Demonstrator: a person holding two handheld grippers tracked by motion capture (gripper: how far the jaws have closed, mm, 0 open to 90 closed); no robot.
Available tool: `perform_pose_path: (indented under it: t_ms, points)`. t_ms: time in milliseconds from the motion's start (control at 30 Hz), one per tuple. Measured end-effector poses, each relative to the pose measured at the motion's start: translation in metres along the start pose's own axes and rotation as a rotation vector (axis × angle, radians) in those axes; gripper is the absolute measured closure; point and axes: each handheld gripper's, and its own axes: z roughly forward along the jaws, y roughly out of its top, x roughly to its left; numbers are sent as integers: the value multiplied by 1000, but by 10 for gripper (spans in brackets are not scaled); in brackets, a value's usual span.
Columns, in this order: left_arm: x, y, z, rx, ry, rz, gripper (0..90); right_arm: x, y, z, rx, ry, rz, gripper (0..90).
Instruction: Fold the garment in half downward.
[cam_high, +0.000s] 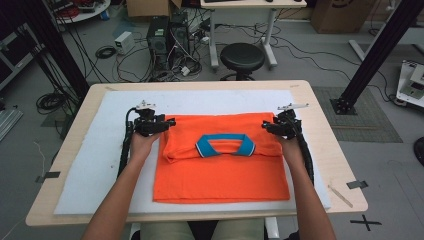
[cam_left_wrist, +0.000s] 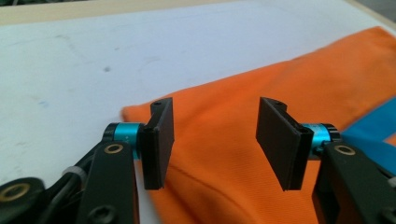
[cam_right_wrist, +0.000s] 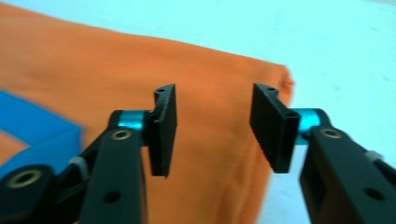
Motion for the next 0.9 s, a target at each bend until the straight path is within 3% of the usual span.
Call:
perform_pose_path:
  t_ms: [167, 300, 533, 600, 700, 767, 900]
  points:
    - [-29, 2, 5, 30, -98, 68, 425, 12, -1, -5, 8, 28, -38, 423]
    - [-55, 1, 20, 79, -178, 125, 425, 19, -4, -8, 10, 38, -53, 419]
    - [-70, -9, 48, 224, -223, 107, 413, 25, -11, -12, 16, 57, -65, 422]
    - [-71, -12, 51, 241, -226, 113, 425, 25, -13, -13, 13, 62, -69, 423]
    - [-74, -17, 52, 250, -235, 131, 520, 26, -15, -16, 10, 66, -68, 423]
    - [-78, -19, 52, 249, -238, 158, 649, 26, -17, -18, 9, 69, -67, 424]
    - [-83, -21, 44, 212, -229, 198, 770, 27, -19, -20, 4, 74, -63, 424]
